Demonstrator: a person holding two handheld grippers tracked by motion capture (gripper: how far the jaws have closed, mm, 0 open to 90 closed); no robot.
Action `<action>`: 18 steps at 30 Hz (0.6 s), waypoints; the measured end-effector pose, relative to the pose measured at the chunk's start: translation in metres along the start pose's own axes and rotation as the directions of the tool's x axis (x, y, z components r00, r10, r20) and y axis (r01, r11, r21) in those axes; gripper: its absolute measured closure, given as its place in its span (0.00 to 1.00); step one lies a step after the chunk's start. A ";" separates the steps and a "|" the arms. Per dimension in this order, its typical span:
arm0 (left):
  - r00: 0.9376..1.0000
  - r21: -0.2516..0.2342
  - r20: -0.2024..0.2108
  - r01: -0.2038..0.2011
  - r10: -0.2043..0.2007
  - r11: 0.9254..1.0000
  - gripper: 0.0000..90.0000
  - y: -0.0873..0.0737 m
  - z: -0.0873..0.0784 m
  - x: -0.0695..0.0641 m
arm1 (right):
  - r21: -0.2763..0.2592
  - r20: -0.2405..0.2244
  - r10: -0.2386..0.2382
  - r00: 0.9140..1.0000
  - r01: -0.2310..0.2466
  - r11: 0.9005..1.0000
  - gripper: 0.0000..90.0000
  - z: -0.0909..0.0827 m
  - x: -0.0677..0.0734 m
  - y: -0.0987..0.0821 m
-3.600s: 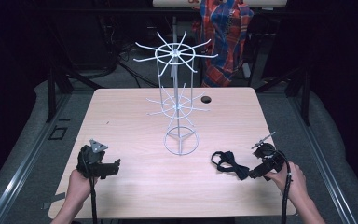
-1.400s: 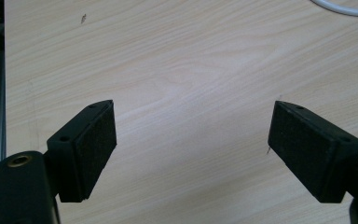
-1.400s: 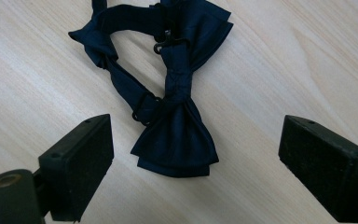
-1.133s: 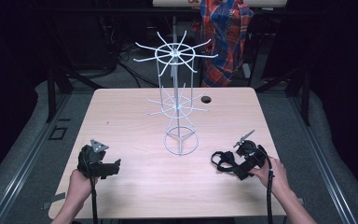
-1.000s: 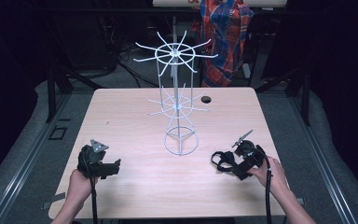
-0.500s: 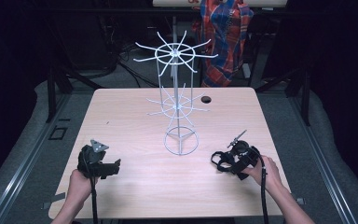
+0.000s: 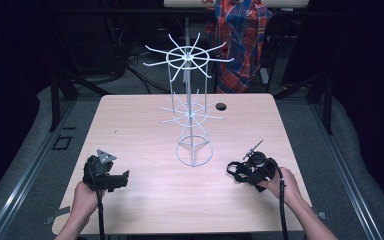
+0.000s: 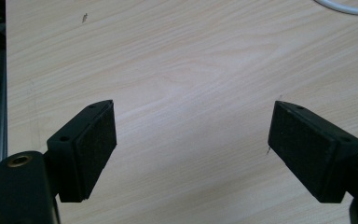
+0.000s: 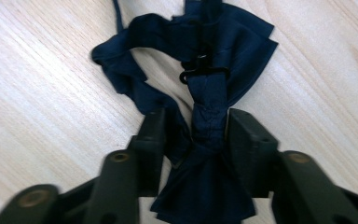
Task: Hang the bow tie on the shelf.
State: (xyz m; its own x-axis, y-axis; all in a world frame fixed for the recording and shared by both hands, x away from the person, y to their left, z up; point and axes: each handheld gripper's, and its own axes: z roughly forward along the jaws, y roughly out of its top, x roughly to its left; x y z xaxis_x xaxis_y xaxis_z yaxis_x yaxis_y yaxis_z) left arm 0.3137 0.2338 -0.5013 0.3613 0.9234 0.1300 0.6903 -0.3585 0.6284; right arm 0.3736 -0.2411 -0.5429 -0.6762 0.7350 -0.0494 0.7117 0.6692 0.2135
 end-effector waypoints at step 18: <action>1.000 -0.003 0.004 0.000 0.000 1.000 0.17 0.000 0.000 0.000 | -0.055 0.015 0.001 1.000 0.000 0.998 0.80 -0.006 0.007 -0.001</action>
State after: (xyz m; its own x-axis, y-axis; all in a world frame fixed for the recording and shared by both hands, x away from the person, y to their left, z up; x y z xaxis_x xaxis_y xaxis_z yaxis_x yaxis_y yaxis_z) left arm 0.3135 0.2341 -0.5010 0.3638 0.9228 0.1267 0.6883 -0.3580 0.6309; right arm 0.3670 -0.2379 -0.5377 -0.6724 0.7374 -0.0639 0.7005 0.6619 0.2668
